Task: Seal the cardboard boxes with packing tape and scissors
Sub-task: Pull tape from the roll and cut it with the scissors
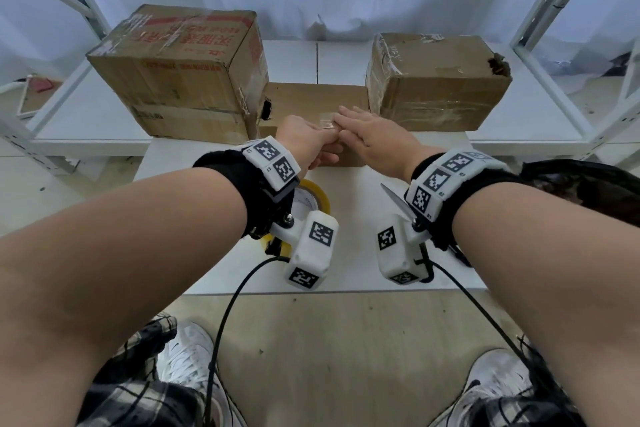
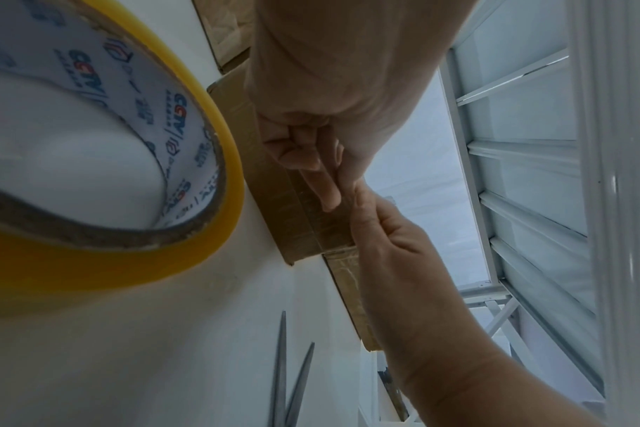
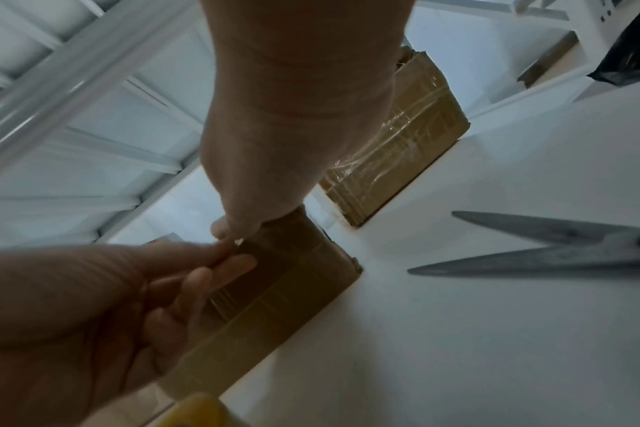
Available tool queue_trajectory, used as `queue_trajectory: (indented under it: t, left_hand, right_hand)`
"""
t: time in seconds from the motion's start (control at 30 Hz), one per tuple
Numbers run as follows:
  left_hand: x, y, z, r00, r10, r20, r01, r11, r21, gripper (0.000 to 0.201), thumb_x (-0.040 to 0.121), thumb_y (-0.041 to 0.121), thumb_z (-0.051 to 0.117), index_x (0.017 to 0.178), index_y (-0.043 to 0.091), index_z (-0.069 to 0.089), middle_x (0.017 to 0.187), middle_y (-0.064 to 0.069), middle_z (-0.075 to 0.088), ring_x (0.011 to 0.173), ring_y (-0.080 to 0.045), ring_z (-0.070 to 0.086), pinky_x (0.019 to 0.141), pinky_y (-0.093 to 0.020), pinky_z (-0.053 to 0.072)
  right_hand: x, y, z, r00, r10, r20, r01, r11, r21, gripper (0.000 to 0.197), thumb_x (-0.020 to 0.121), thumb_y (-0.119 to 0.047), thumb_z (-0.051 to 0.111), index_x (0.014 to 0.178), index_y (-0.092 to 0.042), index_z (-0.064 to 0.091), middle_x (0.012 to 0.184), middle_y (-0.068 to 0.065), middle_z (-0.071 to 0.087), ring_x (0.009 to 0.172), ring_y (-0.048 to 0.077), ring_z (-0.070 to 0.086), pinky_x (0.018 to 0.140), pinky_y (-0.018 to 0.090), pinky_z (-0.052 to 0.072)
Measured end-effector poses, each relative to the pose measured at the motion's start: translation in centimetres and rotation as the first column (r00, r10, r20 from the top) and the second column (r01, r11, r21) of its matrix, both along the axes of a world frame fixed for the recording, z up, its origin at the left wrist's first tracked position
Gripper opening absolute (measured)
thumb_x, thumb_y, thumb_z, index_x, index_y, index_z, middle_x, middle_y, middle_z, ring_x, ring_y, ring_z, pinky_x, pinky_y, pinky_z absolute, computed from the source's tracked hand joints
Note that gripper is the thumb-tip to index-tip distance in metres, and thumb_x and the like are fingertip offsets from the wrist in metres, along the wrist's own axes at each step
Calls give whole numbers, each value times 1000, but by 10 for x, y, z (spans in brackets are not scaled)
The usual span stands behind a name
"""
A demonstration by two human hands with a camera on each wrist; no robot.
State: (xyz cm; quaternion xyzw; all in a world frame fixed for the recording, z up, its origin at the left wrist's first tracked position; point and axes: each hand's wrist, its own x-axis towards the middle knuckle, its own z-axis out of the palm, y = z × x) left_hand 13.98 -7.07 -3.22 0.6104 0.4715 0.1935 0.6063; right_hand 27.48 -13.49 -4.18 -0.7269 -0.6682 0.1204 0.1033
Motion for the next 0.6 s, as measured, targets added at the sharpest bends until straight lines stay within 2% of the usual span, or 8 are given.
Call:
queue_trajectory:
  t: [0.1,0.17,0.23,0.27,0.3,0.37,0.47,0.6]
  left_hand:
    - [-1,2,2,999,-18,-27,18,1000,12,20,91,23,65,91,3,69,79,-8,70,46,-5,59,43,-15,39]
    - [-4,8,6,995,-25,-97,30,998,58,23,91,22,65,96,-1,68,83,-13,72,51,-11,63,47,-17,45]
    - [-8,16,12,975,-66,-212,116,966,231,26,92,23,63,89,-2,68,80,-14,72,56,-16,64,53,-20,51]
    - [-9,20,15,952,-84,-294,196,906,376,29,93,26,61,84,0,68,77,-11,72,58,-17,64,57,-21,52]
    - [-11,23,17,928,-76,-364,269,813,516,30,93,29,59,81,3,68,77,-6,72,61,-15,63,63,-23,53]
    - [-12,26,18,900,-52,-433,364,637,679,27,94,32,57,93,7,69,89,-3,68,80,-15,61,80,-30,51]
    - [-6,28,10,836,-101,-539,520,461,720,34,97,32,52,117,10,68,115,-8,64,106,-22,57,94,-36,45]
    - [1,26,4,741,-98,-664,654,324,683,36,99,36,45,128,21,62,123,-6,57,116,-25,48,95,-35,40]
  right_hand:
    - [-2,1,-6,999,-17,30,16,999,38,46,105,-26,30,150,-17,28,159,3,21,147,19,15,118,30,12]
    - [-4,2,-10,998,-27,51,23,997,73,45,104,-20,34,149,-16,30,158,4,24,147,20,18,117,30,15]
    - [-4,4,-12,997,-49,66,41,993,111,45,103,-17,37,148,-17,33,157,4,27,146,20,21,116,31,18]
    - [-5,5,-13,996,-54,75,44,991,126,45,103,-17,37,148,-18,34,156,4,29,145,20,23,116,32,20]
    - [-5,5,-14,994,-56,89,44,990,135,45,103,-17,37,148,-19,34,156,3,30,145,20,24,116,33,22]
    - [-6,5,-14,991,-59,119,41,988,146,45,103,-19,38,148,-20,34,155,3,32,145,20,25,115,35,26]
    - [-7,3,-14,992,-92,92,76,984,160,46,103,-19,40,148,-15,35,156,8,29,146,22,21,116,35,24]
    - [-4,2,-15,989,-138,59,128,981,148,48,102,-16,42,147,-6,32,157,15,22,147,25,15,118,31,13]
